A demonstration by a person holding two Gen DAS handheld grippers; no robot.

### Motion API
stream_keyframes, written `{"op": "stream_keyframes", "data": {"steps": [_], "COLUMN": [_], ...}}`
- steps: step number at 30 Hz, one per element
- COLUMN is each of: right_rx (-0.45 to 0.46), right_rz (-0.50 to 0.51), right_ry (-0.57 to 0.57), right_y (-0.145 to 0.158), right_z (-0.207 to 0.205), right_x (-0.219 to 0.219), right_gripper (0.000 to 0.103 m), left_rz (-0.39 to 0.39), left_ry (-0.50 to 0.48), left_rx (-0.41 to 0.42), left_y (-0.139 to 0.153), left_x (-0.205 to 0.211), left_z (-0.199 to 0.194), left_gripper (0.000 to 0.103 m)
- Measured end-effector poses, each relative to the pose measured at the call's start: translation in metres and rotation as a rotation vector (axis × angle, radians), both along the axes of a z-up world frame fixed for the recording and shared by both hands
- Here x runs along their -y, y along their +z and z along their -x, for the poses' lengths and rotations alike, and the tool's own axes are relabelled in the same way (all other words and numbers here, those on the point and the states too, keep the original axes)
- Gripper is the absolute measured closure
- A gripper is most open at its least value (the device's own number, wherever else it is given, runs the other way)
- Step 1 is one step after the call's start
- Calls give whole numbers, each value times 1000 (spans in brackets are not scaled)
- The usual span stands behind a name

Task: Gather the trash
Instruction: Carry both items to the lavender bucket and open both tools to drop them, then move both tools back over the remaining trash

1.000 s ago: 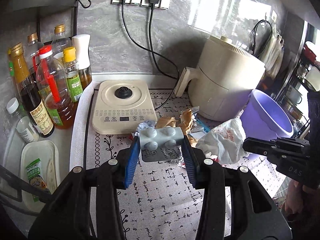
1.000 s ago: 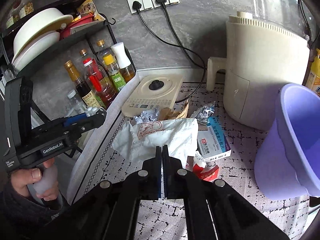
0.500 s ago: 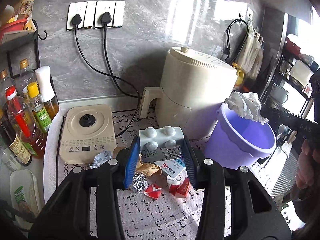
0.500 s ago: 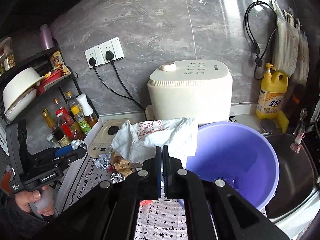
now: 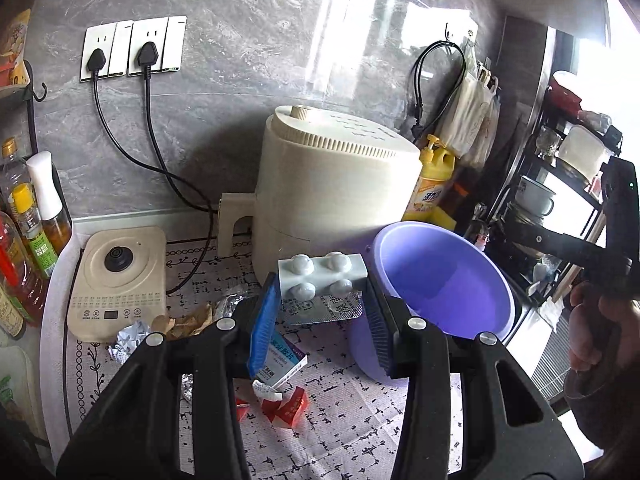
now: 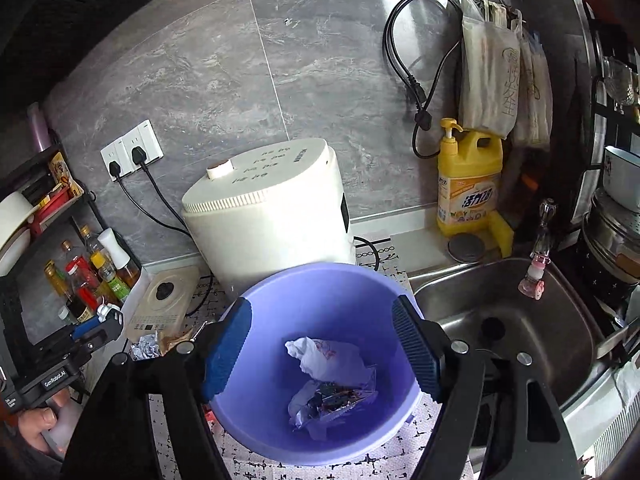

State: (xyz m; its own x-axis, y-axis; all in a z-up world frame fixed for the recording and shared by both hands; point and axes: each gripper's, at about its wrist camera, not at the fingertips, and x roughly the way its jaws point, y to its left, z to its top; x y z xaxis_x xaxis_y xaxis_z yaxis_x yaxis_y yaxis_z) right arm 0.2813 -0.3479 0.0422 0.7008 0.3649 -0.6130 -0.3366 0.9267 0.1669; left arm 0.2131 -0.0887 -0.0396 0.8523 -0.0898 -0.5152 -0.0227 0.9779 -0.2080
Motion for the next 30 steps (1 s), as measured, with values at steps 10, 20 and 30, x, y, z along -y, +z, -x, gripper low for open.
{"op": "stream_keyframes", "data": {"steps": [10,20,30], "right_rx": [-13,-30,-84], "right_rz": [-34,-105,-93], "right_ry": [-18,-35,-8], "right_y": [-4,-9,-24], "right_z": [26,28,24], "right_x": [50,88,80], "right_gripper": [31,31,31], "left_rz": [-15,-60,-34], "left_ry": [-114,-207,-136], "left_rx": [13,-41,-34], "left_y": [16,10,-6], "left_x": [64,121,110], "left_z": [-31,-69,-57], "left_gripper": [61,60,14]}}
